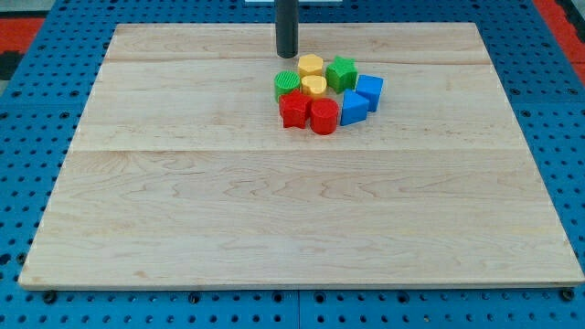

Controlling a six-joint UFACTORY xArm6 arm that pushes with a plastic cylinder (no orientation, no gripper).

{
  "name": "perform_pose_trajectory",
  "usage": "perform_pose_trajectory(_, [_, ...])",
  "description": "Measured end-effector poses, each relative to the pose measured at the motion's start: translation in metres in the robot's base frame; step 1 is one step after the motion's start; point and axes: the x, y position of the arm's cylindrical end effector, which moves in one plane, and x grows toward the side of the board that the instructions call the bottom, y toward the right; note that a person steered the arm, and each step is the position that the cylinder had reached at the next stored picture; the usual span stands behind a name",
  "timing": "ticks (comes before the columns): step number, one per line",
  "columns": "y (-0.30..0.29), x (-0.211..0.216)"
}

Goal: Move the green star along with yellow hexagon

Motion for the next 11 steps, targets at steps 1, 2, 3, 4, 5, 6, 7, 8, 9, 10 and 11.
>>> perform_pose_trajectory(1, [0.000,0.000])
perform_pose_trajectory(2, [0.024,-0.014])
perform_pose_trajectory(3, [0.128,-0.010])
perform_pose_trajectory(4, [0.164,0.067])
perform_pose_trajectory(5, [0.110,0.067])
perform_pose_trajectory(6, [0.060,0.035])
perform_pose_trajectory(7, [0.051,0.030])
perform_pose_trajectory(8, [0.022,0.051])
perform_pose_trajectory(9, [-0.047,0.042])
perform_pose_trajectory(10, [-0.045,0.035])
perform_pose_trajectory(11, [-0.056,0.014])
